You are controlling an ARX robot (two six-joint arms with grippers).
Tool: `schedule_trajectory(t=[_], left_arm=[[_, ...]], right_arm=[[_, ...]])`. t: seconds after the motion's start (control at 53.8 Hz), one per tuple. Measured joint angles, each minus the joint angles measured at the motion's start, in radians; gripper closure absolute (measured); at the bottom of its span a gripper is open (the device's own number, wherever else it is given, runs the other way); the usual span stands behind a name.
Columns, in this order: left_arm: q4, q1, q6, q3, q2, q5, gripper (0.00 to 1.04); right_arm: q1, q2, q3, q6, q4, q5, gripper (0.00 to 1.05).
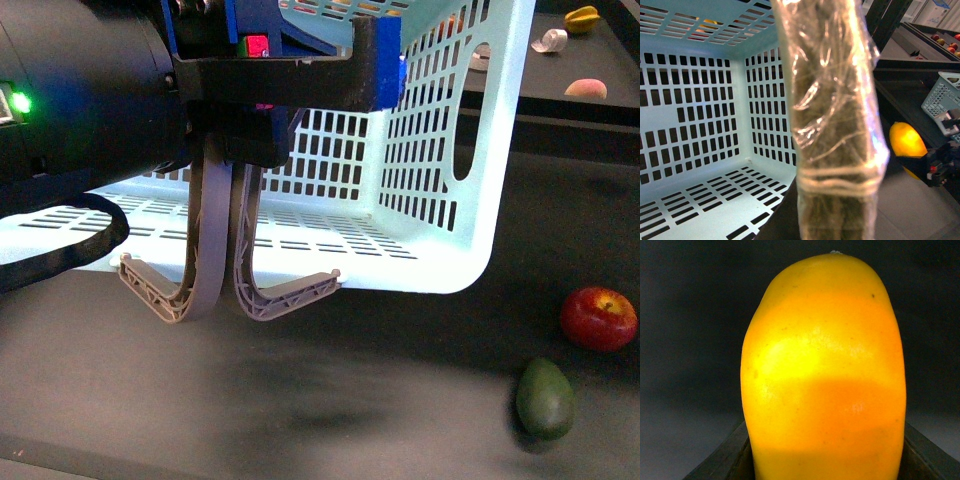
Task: Pick mango with right arm and hold basket with left
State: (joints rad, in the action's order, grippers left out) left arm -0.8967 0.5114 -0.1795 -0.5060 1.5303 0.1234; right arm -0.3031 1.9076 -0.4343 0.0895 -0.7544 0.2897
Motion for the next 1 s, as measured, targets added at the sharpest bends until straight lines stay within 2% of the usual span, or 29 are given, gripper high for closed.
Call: schedule_trajectory(t=[0.186, 0.446, 0.799, 1.003], left_arm=[[0.000, 0.000, 0.000, 0.000, 0.000, 0.000, 0.97], [0.000, 0.000, 0.000, 0.000, 0.000, 0.000, 0.97], [0.000, 0.000, 0.000, 0.000, 0.000, 0.000, 0.97], [0.000, 0.000, 0.000, 0.000, 0.000, 0.000, 0.97]], right_arm=[[0.097, -0.271, 0.027, -0.074, 0.144, 0.040, 0.48], [0.292, -0.564, -0.019, -0.195, 0.315, 0.056, 0.48], [0.544, -0.518, -0.140, -0.286, 0.324, -0.037, 0.48], [0.636, -0.404, -0.196, -0.305, 0.295, -0.072, 0.48]])
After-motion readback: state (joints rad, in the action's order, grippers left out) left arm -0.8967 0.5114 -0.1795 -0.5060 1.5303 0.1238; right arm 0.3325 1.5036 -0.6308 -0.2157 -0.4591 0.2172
